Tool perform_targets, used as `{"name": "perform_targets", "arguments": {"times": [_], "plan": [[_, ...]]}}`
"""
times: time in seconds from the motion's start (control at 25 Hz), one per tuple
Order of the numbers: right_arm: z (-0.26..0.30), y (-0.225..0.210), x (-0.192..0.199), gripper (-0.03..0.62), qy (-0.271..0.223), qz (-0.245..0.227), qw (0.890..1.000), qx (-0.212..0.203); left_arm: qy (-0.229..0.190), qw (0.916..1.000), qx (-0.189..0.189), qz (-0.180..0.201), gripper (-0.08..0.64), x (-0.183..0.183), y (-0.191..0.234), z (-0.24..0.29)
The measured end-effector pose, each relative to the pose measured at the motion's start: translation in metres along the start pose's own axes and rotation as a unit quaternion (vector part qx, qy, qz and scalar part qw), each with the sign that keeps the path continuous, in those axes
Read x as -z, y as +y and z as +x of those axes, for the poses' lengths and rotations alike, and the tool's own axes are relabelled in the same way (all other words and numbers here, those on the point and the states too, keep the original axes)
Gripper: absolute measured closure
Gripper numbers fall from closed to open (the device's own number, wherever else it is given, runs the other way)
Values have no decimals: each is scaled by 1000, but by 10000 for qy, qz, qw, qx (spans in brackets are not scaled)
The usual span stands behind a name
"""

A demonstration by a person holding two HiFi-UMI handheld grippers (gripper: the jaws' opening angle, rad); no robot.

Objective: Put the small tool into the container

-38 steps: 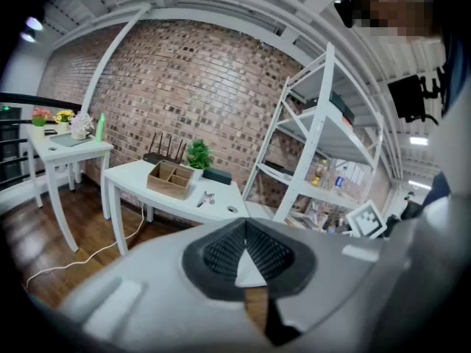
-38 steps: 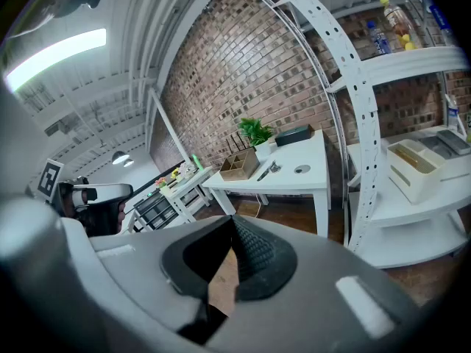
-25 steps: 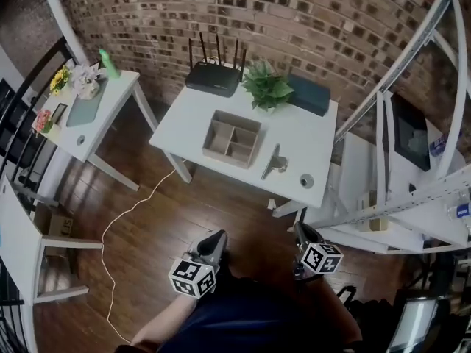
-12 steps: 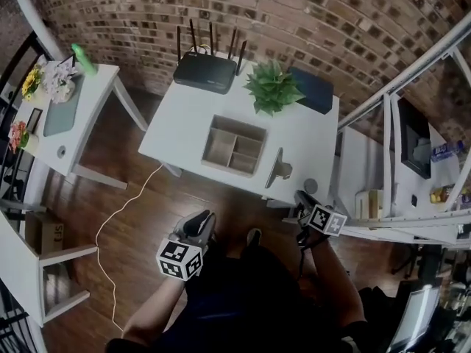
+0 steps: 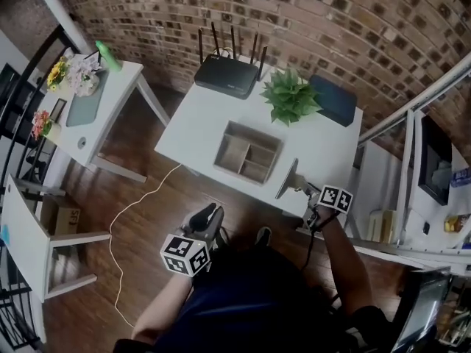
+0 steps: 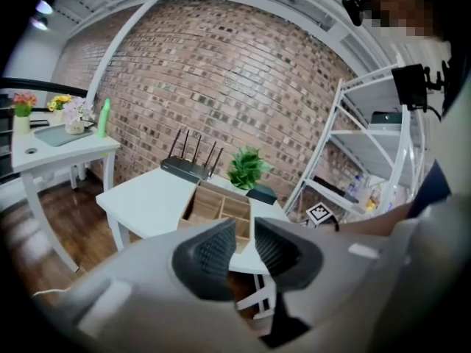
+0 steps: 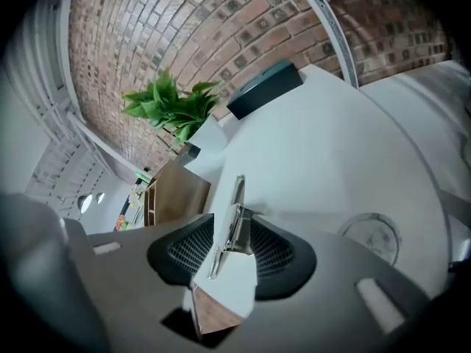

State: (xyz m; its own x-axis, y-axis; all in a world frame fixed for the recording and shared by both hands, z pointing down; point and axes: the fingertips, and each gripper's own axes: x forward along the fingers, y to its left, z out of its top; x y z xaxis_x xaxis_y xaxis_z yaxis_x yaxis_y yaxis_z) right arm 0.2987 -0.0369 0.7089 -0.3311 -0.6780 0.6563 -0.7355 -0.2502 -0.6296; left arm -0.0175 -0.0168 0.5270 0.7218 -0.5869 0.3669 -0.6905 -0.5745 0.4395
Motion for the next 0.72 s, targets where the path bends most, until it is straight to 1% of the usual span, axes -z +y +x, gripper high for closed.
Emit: {"name": "perform_targets", "arguments": {"times": [0.24,0.36,0.44,0.56,0.72], "plan": [[22,0,4,431,586,-143,9979,-237,1,9995,-220,-220,486,7,-4,4],[28,2,8,494,755,-177,9964,-340,-19,9989,-326,-324,491,9,0,0],[29,5,7,528,801,-165,9956,-461,-55,9984,-370,-413,495,10,4,-2],[29,10,5,545,807,-40,9948,-617,-91,9980,-403,-471,500,10,8,-3],[23,22,-2,573,611,20,9952,-758,-98,9982,-359,-477,502,9,10,-2]]}}
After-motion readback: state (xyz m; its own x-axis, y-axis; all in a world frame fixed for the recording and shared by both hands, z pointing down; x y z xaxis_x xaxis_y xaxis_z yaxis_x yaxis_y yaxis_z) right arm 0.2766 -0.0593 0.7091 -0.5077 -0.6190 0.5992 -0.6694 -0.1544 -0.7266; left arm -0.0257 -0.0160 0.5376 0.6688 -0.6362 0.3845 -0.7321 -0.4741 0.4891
